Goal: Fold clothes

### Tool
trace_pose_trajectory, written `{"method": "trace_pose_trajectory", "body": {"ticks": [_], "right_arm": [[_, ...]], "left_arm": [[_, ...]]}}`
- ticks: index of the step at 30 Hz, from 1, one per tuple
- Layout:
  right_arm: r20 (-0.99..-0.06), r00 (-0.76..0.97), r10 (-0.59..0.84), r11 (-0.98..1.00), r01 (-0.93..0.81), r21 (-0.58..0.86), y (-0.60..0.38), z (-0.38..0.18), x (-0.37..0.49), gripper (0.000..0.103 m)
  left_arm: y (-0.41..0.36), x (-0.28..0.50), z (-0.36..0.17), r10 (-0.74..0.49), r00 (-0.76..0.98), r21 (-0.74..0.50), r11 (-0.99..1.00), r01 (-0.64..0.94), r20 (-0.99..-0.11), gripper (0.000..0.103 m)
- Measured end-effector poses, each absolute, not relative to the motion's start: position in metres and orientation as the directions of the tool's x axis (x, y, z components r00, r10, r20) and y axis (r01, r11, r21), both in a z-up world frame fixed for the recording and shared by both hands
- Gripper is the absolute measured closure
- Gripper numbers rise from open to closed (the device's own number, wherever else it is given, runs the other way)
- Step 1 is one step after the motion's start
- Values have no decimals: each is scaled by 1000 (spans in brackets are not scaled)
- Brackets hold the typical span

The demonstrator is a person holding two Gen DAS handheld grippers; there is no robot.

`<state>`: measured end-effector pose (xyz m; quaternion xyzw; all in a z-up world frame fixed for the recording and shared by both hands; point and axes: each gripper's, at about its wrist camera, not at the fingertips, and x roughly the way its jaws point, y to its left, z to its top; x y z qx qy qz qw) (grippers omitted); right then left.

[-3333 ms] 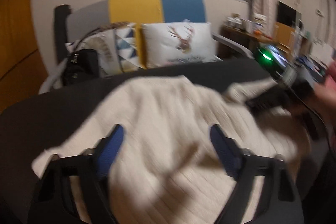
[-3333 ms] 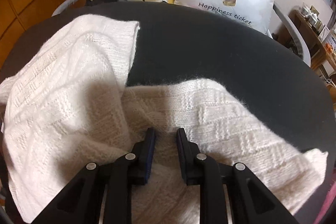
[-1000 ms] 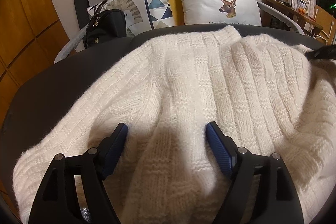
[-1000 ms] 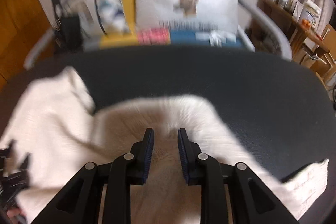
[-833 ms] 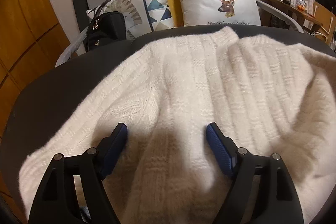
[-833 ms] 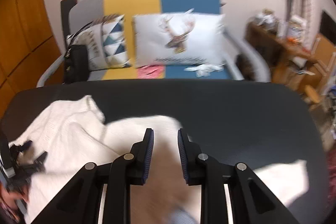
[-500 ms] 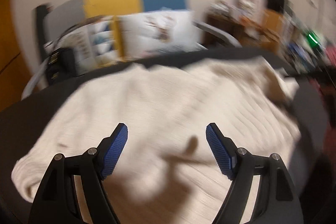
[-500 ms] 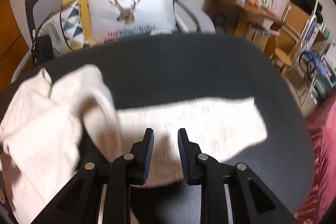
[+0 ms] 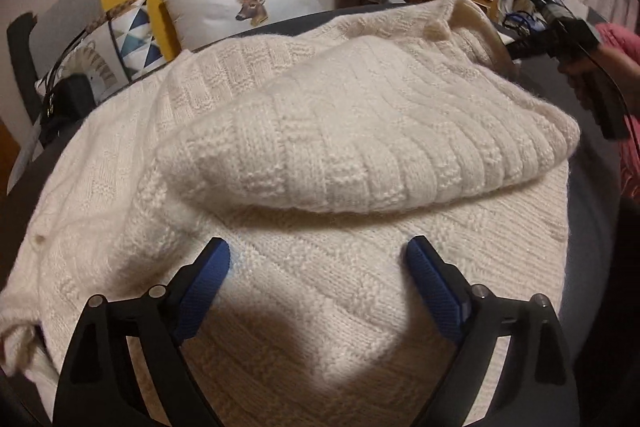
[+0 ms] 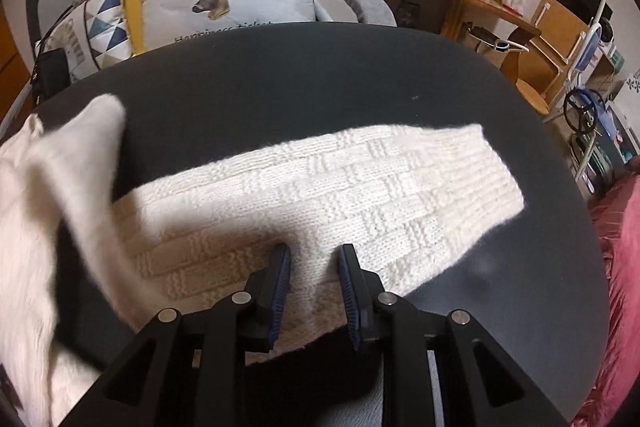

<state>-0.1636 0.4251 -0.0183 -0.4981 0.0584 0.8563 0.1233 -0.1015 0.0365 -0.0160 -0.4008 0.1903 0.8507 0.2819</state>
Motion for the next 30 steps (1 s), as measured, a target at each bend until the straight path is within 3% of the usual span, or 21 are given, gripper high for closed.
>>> {"method": "trace_pose_trajectory", "body": {"ticks": [9,24,30], "right_arm": [[-858,-468,211,-953,-295,-73,442,-17,-188,79],[-829,-406,385,-888,-407,-213,489,-15,-249,78],[-833,-385,397,-870,-448,-207,494,-10,-252,75]], "left_arm": [[33,-121,-21,388,-439,49,-702,-711,-811,1],[32,-138,-19,423,-405,11,-680,-733,-811,0],[31,-132,-18,416,-416,23,-684,-729,-809,0]]}}
